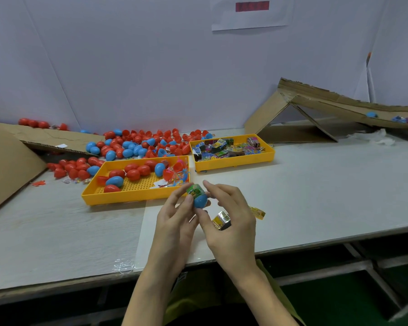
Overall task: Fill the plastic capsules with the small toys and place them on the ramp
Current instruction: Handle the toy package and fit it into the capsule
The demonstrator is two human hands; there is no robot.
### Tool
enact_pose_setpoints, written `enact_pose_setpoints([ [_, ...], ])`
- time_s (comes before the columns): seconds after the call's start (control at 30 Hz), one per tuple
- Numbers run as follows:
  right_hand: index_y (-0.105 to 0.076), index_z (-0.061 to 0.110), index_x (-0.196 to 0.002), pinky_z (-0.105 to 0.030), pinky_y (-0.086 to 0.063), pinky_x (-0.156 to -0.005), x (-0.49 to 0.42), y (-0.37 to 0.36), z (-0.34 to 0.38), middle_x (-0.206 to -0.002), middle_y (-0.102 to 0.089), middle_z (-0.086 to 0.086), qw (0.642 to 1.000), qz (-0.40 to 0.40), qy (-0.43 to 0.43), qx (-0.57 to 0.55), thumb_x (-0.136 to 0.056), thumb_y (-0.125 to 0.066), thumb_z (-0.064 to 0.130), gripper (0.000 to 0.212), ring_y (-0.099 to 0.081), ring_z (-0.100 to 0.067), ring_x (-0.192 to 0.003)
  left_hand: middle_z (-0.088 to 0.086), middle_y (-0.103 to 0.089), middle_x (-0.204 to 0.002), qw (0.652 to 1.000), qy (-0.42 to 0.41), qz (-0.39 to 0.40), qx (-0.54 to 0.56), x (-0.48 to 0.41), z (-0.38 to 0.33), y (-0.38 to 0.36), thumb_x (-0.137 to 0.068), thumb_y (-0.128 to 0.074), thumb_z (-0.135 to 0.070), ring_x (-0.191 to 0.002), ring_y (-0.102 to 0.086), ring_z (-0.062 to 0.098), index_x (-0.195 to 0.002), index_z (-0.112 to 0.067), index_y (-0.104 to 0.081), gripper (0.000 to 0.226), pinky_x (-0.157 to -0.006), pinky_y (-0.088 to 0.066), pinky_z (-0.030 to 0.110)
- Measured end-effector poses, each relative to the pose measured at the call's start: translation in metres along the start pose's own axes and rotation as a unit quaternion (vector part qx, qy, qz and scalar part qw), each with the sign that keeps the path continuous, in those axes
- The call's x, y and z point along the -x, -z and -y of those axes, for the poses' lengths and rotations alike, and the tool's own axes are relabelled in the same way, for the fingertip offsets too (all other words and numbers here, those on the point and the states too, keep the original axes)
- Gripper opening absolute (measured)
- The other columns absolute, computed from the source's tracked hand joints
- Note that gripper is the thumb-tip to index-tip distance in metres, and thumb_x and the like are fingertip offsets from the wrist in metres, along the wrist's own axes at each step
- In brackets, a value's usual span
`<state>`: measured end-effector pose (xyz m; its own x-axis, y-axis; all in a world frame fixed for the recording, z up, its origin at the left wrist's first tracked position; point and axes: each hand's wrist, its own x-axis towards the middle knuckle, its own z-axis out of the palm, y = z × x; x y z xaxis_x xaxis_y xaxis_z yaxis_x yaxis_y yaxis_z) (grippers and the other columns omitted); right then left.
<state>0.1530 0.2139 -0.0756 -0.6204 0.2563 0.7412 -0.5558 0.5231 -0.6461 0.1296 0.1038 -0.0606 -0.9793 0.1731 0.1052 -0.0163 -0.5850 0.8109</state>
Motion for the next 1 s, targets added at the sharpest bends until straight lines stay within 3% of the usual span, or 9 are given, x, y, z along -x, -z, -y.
enact_pose_setpoints([
  [0.17, -0.069, 0.016, -0.124, -0.013, -0.048, -0.090, 0.0006, -0.0014, -0.0013, -0.114, -0.063, 0.009, 1.000, -0.002, 0.014, -0.004, -0.087, -0.072, 0.018, 0.037, -0.057, -0.003, -0.110, 0.013, -0.071, -0.121, 0.999, 0.018, -0.001, 0.039, 0.0004, -0.0007, 0.0016, -0.088, -0.068, -0.021, -0.113, -0.068, 0.024, -0.128, -0.012, -0.062, 0.041, -0.080, -0.058, 0.025],
  [0.3, -0.074, 0.012, -0.116, -0.024, -0.058, -0.073, 0.0021, -0.0001, -0.0036, -0.109, -0.067, 0.005, 0.999, -0.036, 0.015, -0.021, -0.085, -0.072, 0.019, 0.032, -0.061, -0.007, -0.104, 0.011, -0.073, -0.113, 0.999, 0.006, 0.018, 0.032, -0.0005, 0.0001, 0.0002, -0.083, -0.068, -0.021, -0.105, -0.071, 0.020, -0.116, -0.012, -0.066, 0.035, -0.078, -0.058, 0.024],
  [0.4, -0.075, 0.012, -0.111, -0.022, -0.058, -0.070, 0.0031, 0.0012, -0.0040, -0.106, -0.068, 0.004, 0.999, -0.042, 0.014, -0.032, -0.084, -0.072, 0.018, 0.028, -0.062, -0.007, -0.101, 0.015, -0.072, -0.116, 0.999, 0.009, 0.025, 0.023, -0.0012, 0.0011, 0.0021, -0.083, -0.068, -0.019, -0.108, -0.070, 0.025, -0.118, -0.010, -0.064, 0.036, -0.082, -0.058, 0.026],
  [0.7, -0.074, 0.014, -0.114, -0.018, -0.052, -0.088, 0.0014, 0.0019, 0.0004, -0.112, -0.067, 0.003, 0.999, -0.019, 0.027, -0.019, -0.087, -0.072, 0.017, 0.027, -0.062, -0.010, -0.107, 0.014, -0.069, -0.125, 0.998, 0.038, 0.041, 0.041, -0.0009, 0.0001, 0.0080, -0.087, -0.066, -0.015, -0.118, -0.066, 0.026, -0.121, -0.013, -0.070, 0.034, -0.088, -0.058, 0.028],
  [0.8, -0.070, 0.018, -0.121, -0.009, -0.046, -0.087, -0.0009, 0.0039, 0.0030, -0.115, -0.064, 0.008, 0.999, -0.012, -0.018, -0.042, -0.091, -0.066, 0.023, 0.030, -0.060, -0.006, -0.109, 0.013, -0.072, -0.115, 0.999, 0.030, 0.036, 0.026, -0.0021, -0.0001, 0.0082, -0.089, -0.057, -0.019, -0.104, -0.071, 0.020, -0.117, -0.016, -0.073, 0.032, -0.081, -0.059, 0.027],
  [0.9, -0.065, 0.025, -0.125, -0.009, -0.045, -0.084, -0.0045, 0.0054, 0.0028, -0.117, -0.062, 0.015, 0.996, -0.001, -0.070, -0.060, -0.094, -0.060, 0.026, 0.032, -0.059, -0.007, -0.109, 0.014, -0.073, -0.106, 0.999, 0.034, 0.027, 0.016, -0.0049, 0.0015, 0.0085, -0.087, -0.056, -0.021, -0.089, -0.069, 0.019, -0.111, -0.017, -0.074, 0.030, -0.079, -0.058, 0.026],
  [1.0, -0.064, 0.025, -0.126, -0.008, -0.044, -0.086, -0.0064, 0.0057, 0.0035, -0.119, -0.063, 0.015, 0.994, 0.031, -0.077, -0.071, -0.094, -0.060, 0.025, 0.033, -0.058, -0.004, -0.112, 0.017, -0.071, -0.112, 0.999, 0.039, 0.029, -0.007, -0.0062, 0.0024, 0.0076, -0.088, -0.056, -0.021, -0.097, -0.069, 0.021, -0.109, -0.011, -0.075, 0.030, -0.085, -0.055, 0.030],
])
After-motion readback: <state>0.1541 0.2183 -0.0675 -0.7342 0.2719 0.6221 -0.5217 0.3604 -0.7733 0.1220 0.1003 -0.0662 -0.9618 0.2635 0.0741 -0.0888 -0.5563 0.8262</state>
